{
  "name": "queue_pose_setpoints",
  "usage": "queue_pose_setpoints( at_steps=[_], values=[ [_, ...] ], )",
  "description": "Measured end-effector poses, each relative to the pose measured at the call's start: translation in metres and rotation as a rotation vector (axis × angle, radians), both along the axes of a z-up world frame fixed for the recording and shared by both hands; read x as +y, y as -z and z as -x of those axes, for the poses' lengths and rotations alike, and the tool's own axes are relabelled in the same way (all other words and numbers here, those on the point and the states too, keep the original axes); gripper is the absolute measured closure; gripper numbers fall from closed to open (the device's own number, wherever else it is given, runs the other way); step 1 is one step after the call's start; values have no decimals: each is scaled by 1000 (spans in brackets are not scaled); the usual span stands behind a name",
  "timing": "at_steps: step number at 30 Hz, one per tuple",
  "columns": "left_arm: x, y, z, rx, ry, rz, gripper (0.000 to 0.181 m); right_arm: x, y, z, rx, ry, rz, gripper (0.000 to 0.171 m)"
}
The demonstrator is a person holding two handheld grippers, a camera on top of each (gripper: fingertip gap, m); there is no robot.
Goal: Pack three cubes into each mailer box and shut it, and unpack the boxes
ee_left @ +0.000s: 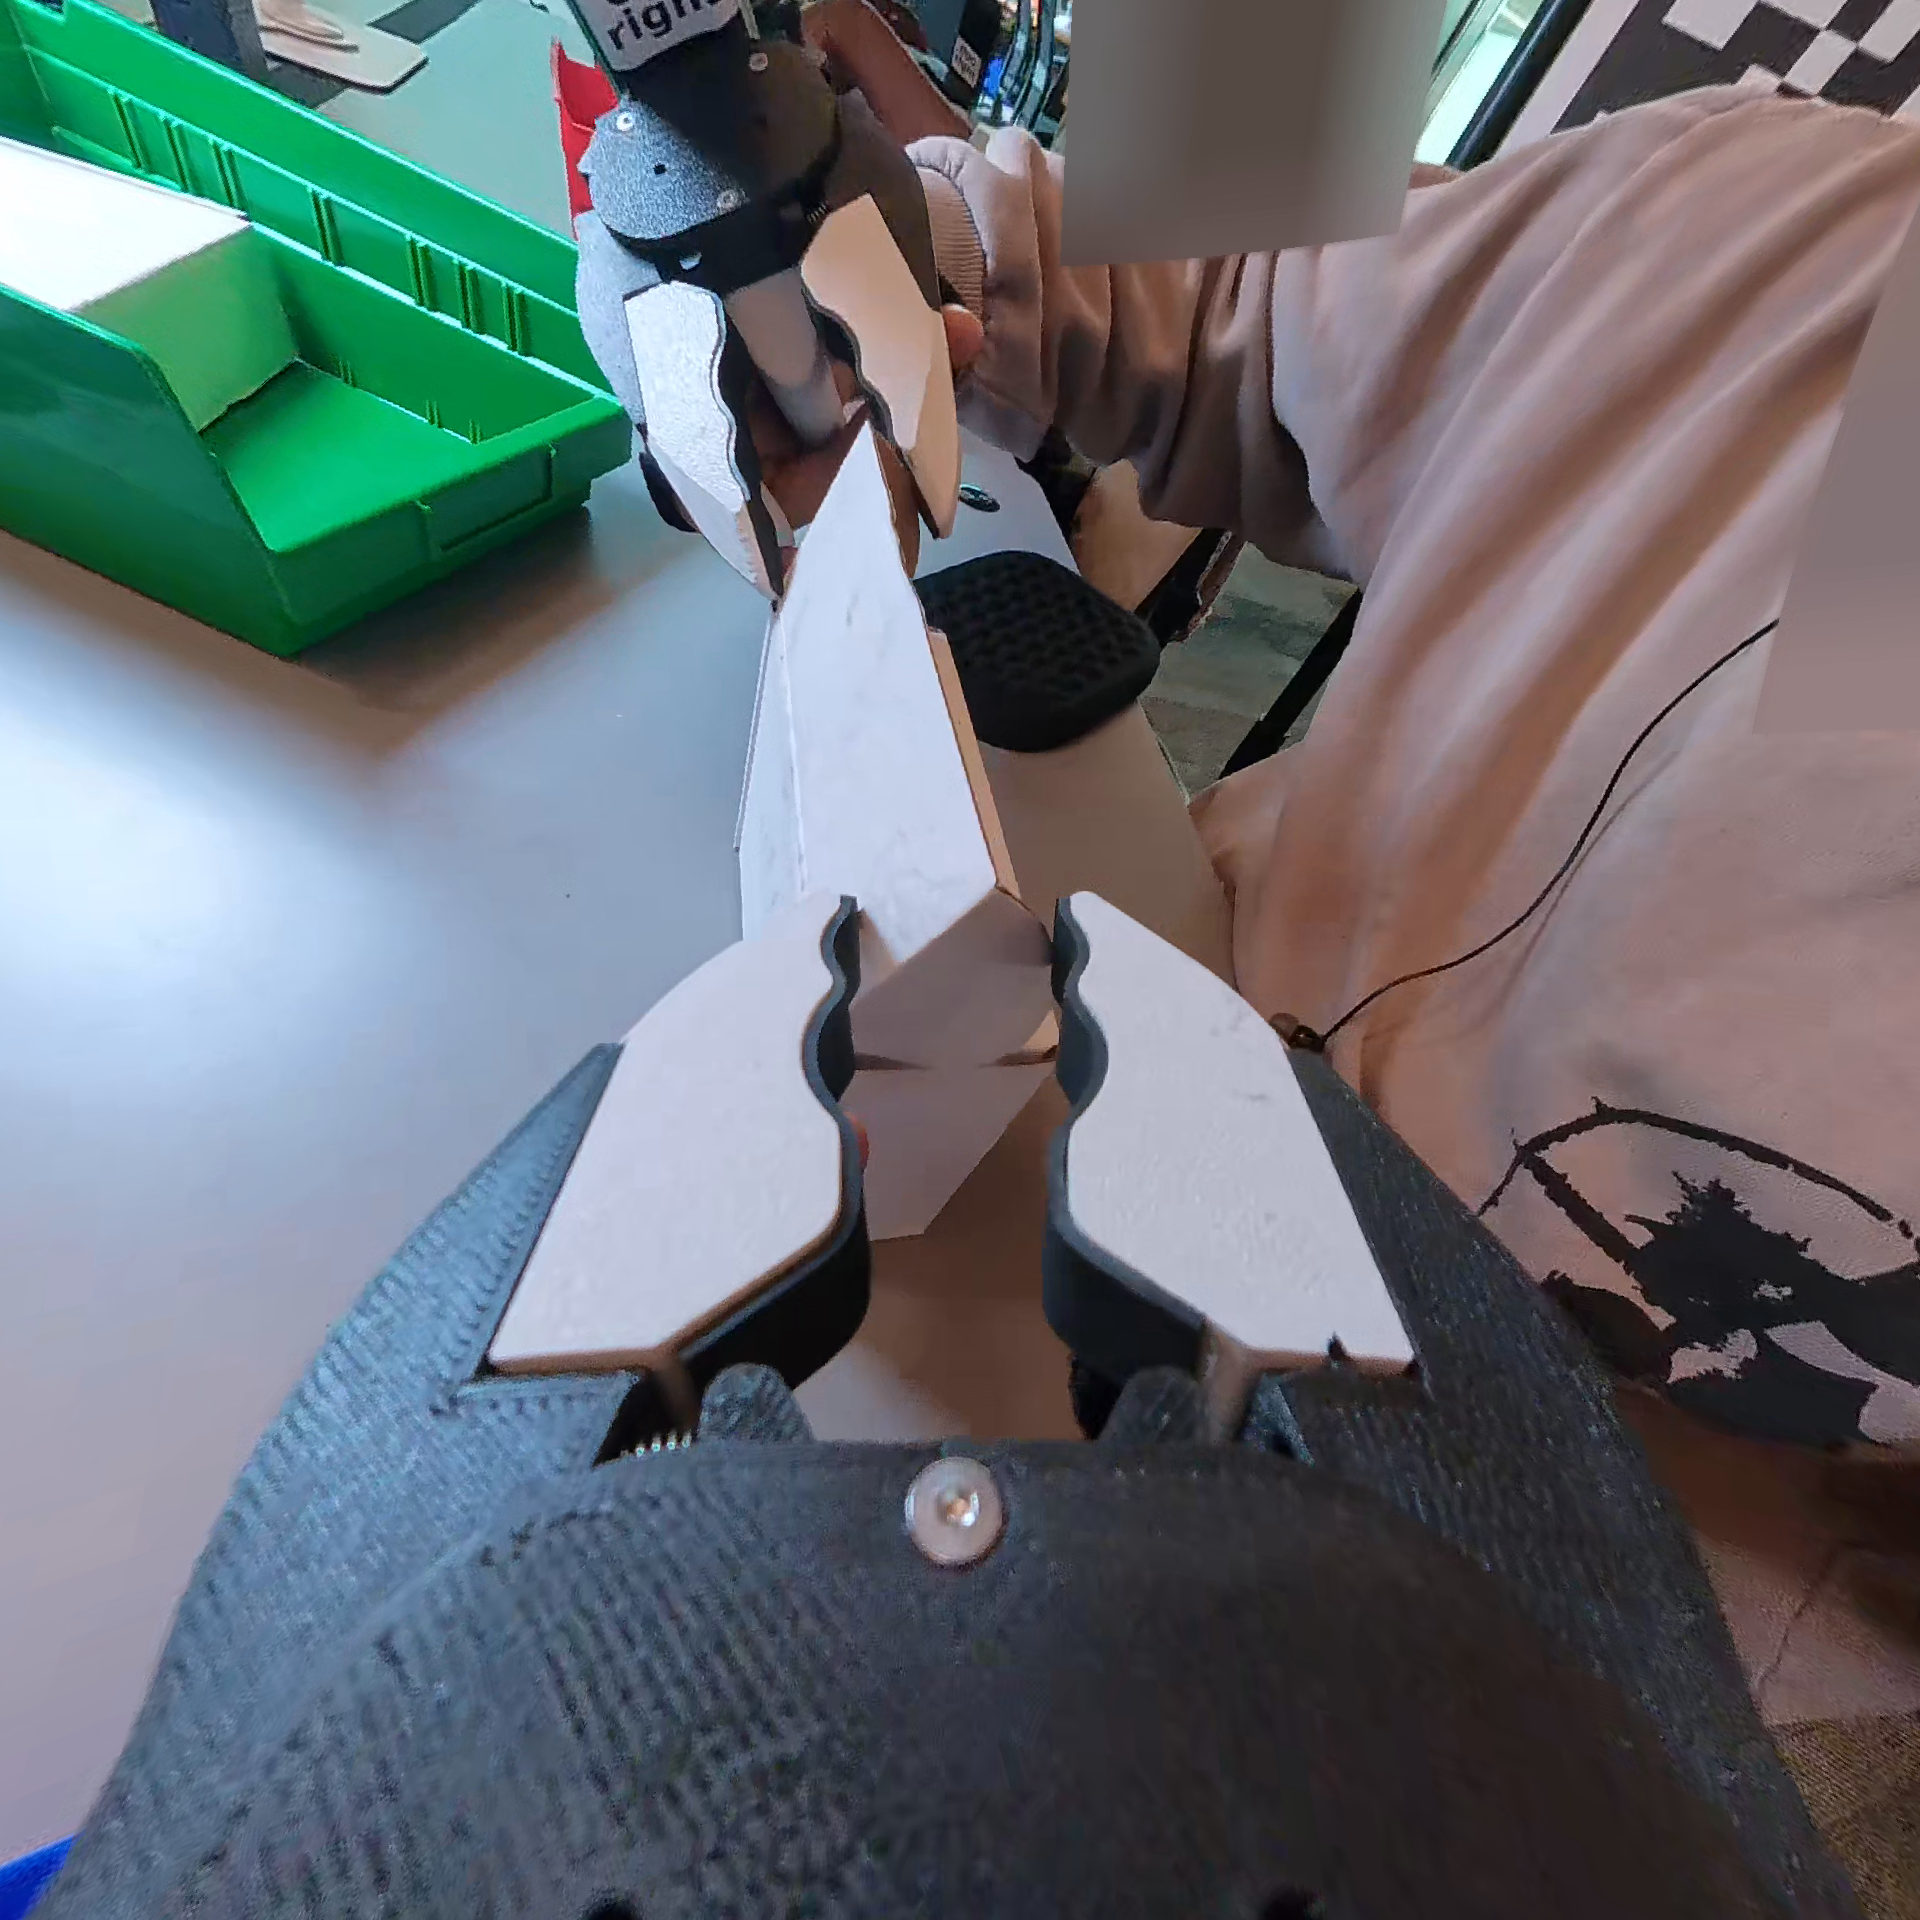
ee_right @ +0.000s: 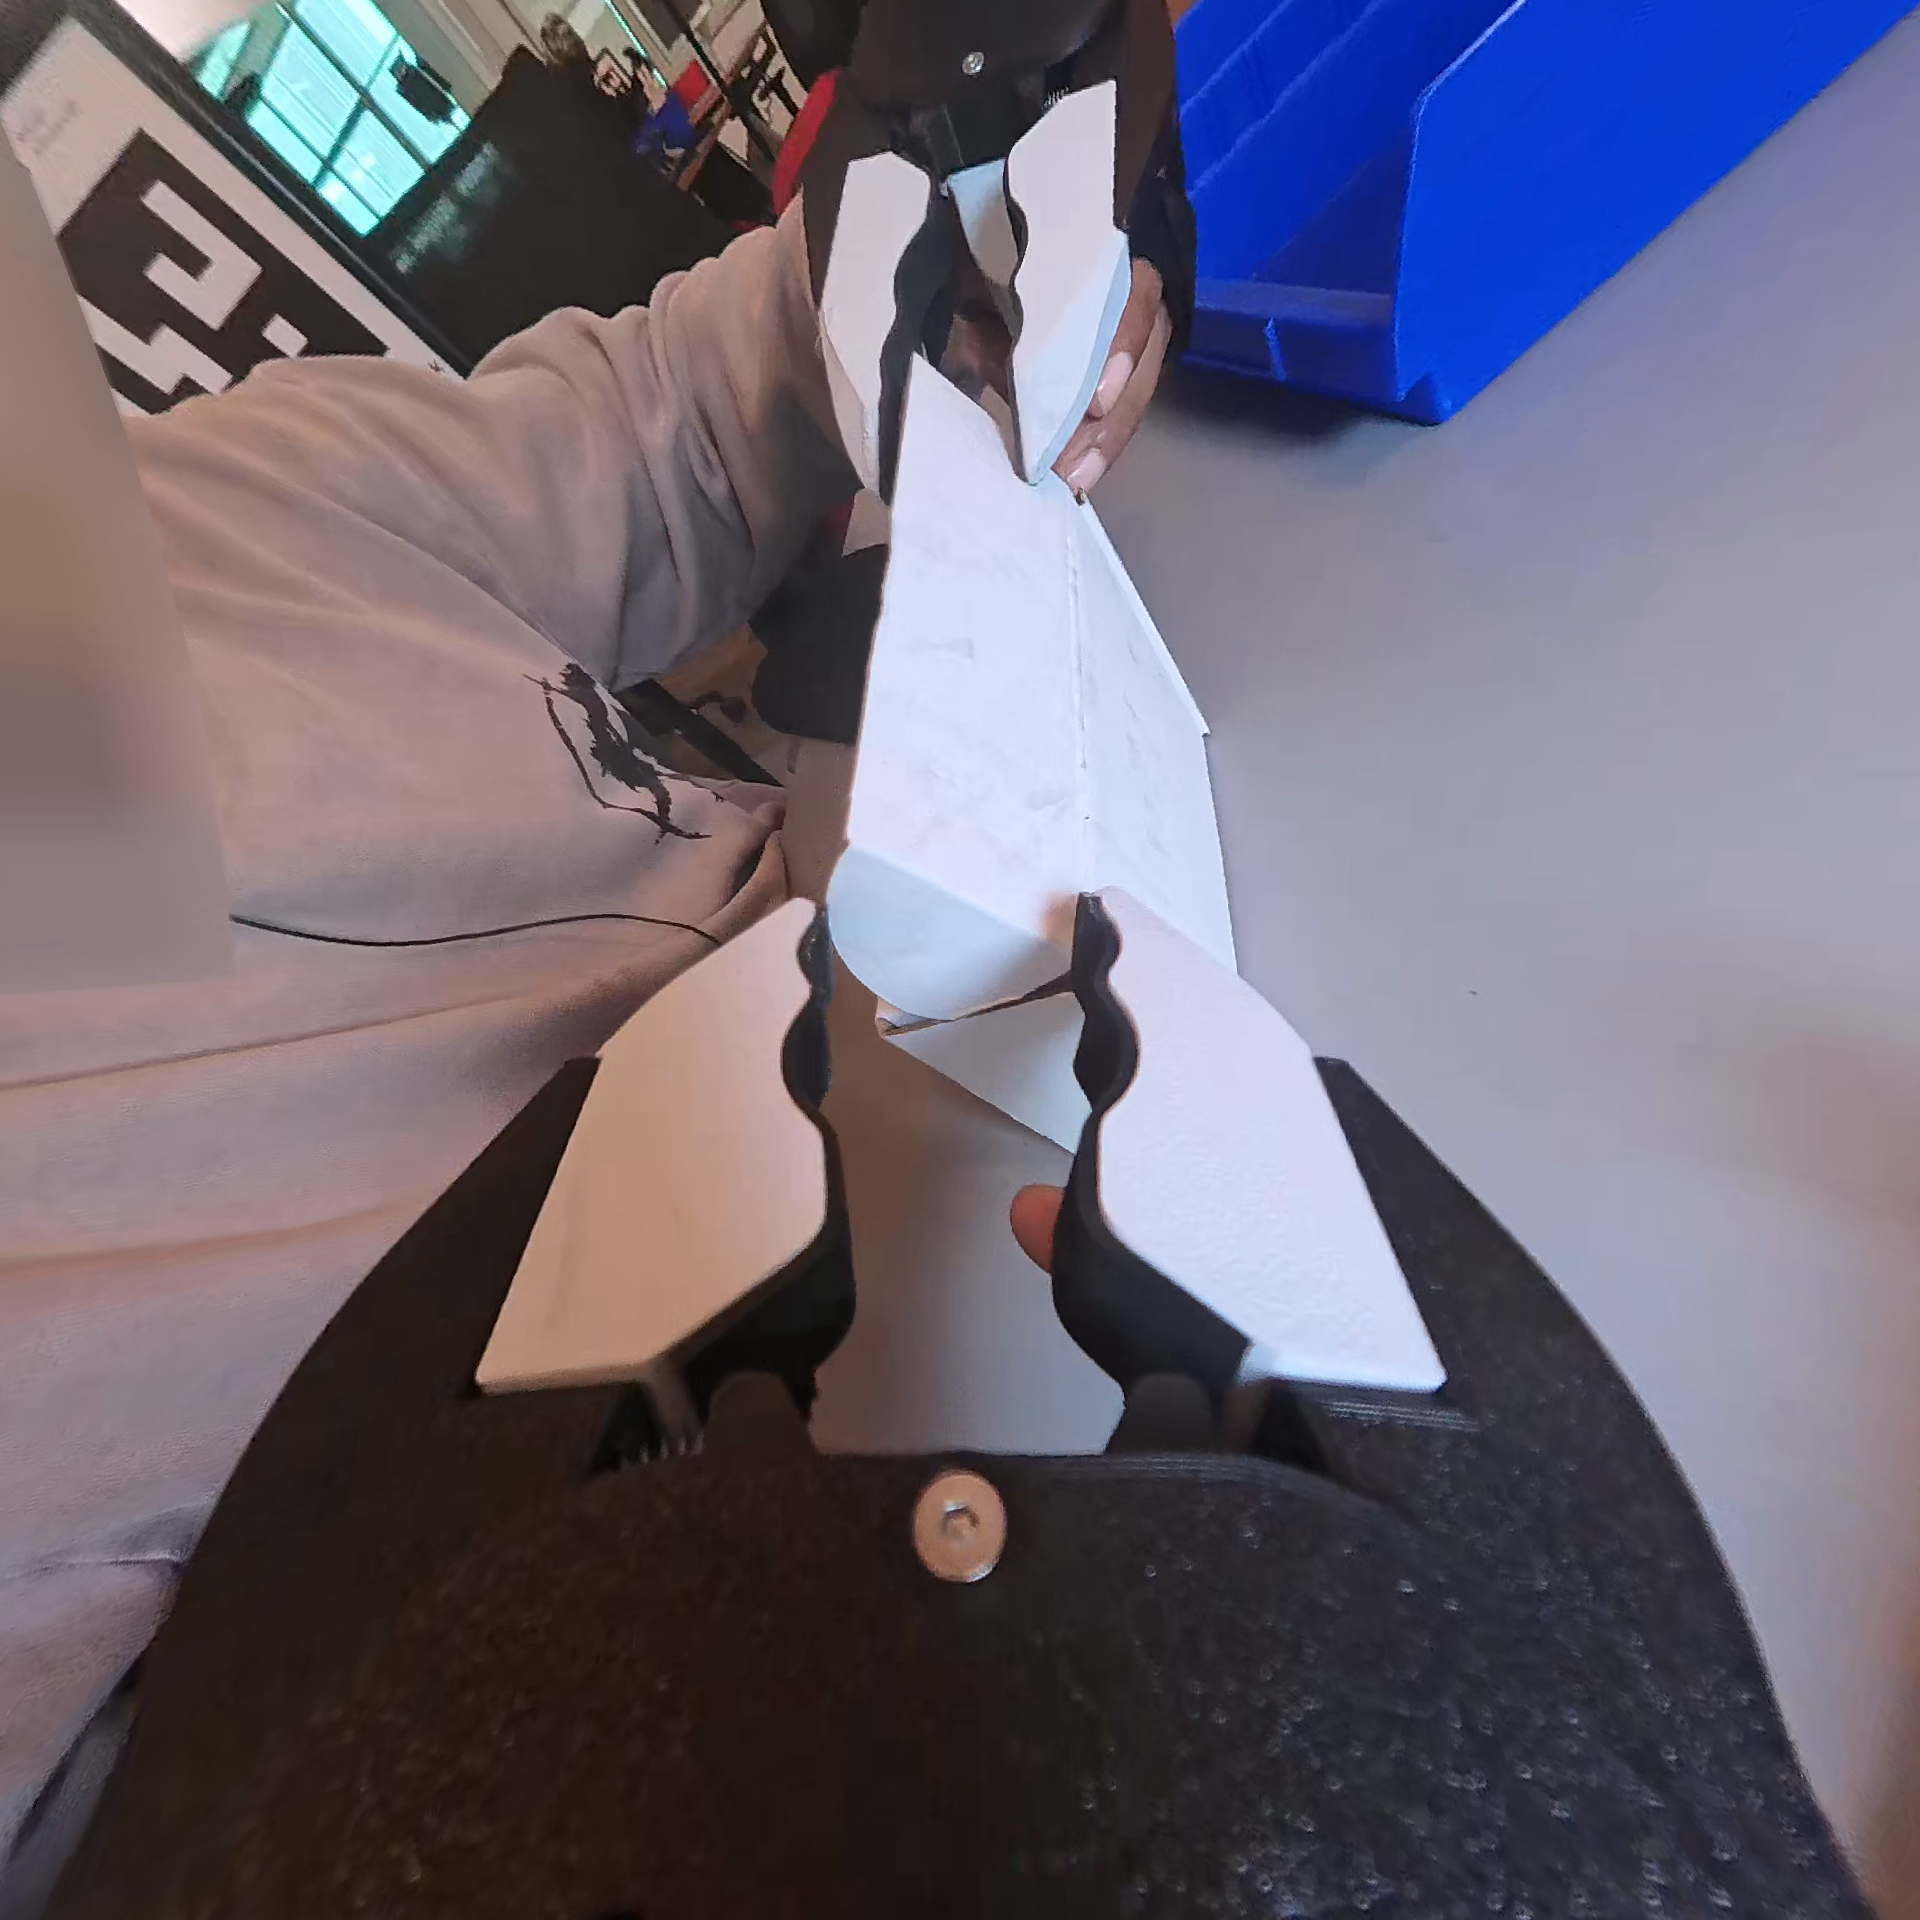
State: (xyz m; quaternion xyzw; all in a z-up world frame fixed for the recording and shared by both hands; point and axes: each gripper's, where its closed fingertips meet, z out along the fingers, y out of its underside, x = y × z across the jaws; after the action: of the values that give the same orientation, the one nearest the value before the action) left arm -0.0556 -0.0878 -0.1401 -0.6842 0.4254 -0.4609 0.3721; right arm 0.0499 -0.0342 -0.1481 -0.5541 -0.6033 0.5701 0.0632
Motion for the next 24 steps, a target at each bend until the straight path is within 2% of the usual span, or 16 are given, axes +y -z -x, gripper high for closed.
queue_pose_setpoints(
  at_steps=[8, 12, 16, 19, 24],
  values=[
    [8, 0, -2, -21, -155, 37, 149, 1, -1, 0, 32, 48, -40, 130],
    [7, 0, -3, -58, -182, 53, 149, 0, -1, 2, 8, 65, 15, 130],
    [6, 0, -4, -56, -191, 30, 149, -2, 0, 1, 23, 58, -54, 130],
    [2, 4, -5, -22, -171, -92, 148, -3, 4, 0, 69, 47, -180, 130],
    [-2, 13, -5, 176, -140, -332, 148, -5, 9, -2, 125, 43, -355, 129]
  ],
)
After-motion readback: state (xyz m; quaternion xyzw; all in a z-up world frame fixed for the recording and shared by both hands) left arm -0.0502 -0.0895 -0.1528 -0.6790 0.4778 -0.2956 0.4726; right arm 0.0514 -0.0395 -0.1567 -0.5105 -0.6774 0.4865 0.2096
